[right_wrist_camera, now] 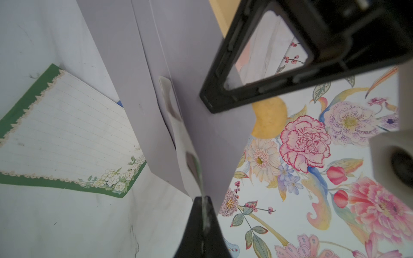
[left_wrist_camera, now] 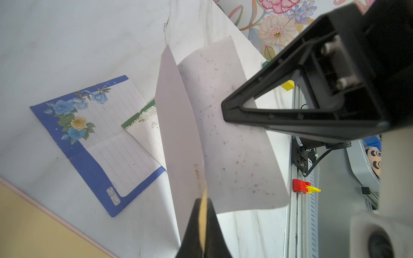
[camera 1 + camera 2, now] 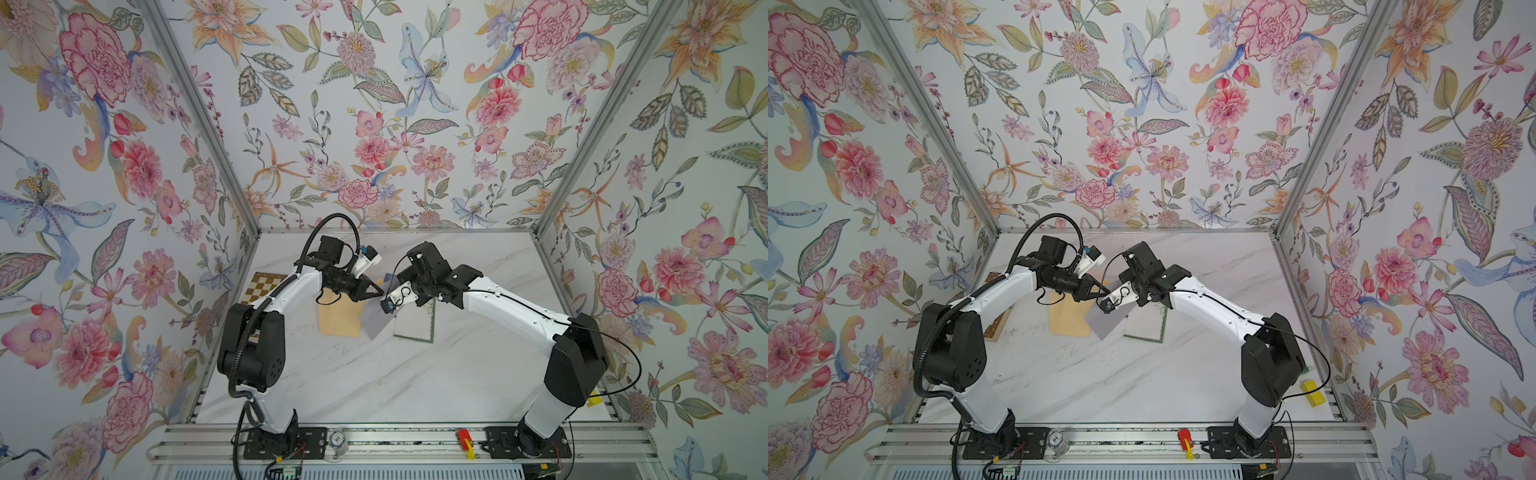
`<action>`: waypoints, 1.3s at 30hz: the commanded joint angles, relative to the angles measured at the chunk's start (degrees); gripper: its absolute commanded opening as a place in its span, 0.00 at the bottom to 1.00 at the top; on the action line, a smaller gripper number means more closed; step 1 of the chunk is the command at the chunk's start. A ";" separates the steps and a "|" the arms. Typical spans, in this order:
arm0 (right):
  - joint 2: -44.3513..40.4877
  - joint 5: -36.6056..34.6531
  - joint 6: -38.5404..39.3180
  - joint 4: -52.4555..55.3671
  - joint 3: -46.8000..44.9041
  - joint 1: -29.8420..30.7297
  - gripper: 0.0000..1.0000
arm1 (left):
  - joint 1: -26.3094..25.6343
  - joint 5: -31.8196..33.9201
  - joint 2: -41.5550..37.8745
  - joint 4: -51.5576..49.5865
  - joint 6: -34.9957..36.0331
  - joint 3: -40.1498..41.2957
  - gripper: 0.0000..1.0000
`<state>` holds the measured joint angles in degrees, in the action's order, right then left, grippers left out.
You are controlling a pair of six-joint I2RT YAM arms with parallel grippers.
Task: Fold the letter paper in half and place it into the envelope
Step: Place the letter paper in the envelope.
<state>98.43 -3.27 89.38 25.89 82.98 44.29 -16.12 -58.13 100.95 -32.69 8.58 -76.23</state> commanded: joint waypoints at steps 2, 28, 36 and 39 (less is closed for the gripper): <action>-2.43 0.88 0.22 -3.83 -2.57 1.56 0.00 | 0.47 -1.29 -1.55 0.08 0.21 0.51 0.00; -5.36 2.36 -0.85 -9.94 -8.96 1.74 0.00 | 0.39 -1.55 -1.45 -0.54 0.52 0.75 0.00; -3.72 3.76 -1.72 -11.21 -9.25 2.33 0.00 | 0.39 -1.46 -1.80 -0.66 0.46 0.90 0.00; -2.84 3.53 -2.28 -11.17 -9.10 2.00 0.00 | 0.38 -1.55 -2.05 -0.76 0.62 1.01 0.00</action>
<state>94.32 -0.58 88.66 15.20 74.17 46.33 -16.12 -58.15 100.95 -32.80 8.58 -76.07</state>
